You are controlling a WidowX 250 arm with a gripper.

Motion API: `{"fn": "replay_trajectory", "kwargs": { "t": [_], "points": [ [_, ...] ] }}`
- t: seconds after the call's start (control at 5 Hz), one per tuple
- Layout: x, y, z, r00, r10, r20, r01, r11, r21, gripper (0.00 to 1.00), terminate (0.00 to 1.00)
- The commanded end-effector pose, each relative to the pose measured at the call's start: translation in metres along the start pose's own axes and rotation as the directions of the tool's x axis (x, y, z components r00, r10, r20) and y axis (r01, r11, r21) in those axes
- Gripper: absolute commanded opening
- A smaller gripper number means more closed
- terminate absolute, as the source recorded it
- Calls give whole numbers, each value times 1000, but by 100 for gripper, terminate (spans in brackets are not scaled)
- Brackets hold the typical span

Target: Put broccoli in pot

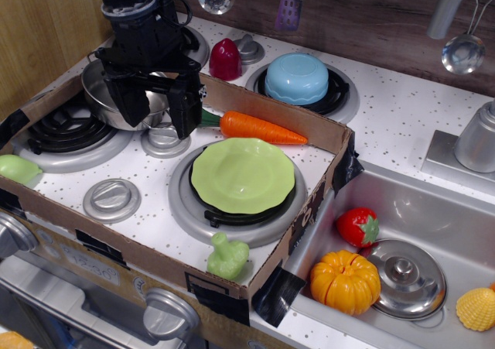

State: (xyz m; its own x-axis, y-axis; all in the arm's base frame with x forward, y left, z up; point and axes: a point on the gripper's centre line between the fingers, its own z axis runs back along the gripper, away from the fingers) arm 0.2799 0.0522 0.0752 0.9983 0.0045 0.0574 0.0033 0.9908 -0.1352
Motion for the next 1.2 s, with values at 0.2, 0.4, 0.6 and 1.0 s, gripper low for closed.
{"fn": "replay_trajectory", "kwargs": {
  "t": [0.2,0.4,0.6,1.0],
  "points": [
    [-23,-17,33,995,99,25,-100,994,35,100,0],
    [-37,-30,53,990,140,35,-142,987,81,100,0],
    [-44,-44,60,988,138,70,-143,986,85,100,0],
    [-59,-67,12,991,12,136,2,995,-103,100,0]
  ]
}}
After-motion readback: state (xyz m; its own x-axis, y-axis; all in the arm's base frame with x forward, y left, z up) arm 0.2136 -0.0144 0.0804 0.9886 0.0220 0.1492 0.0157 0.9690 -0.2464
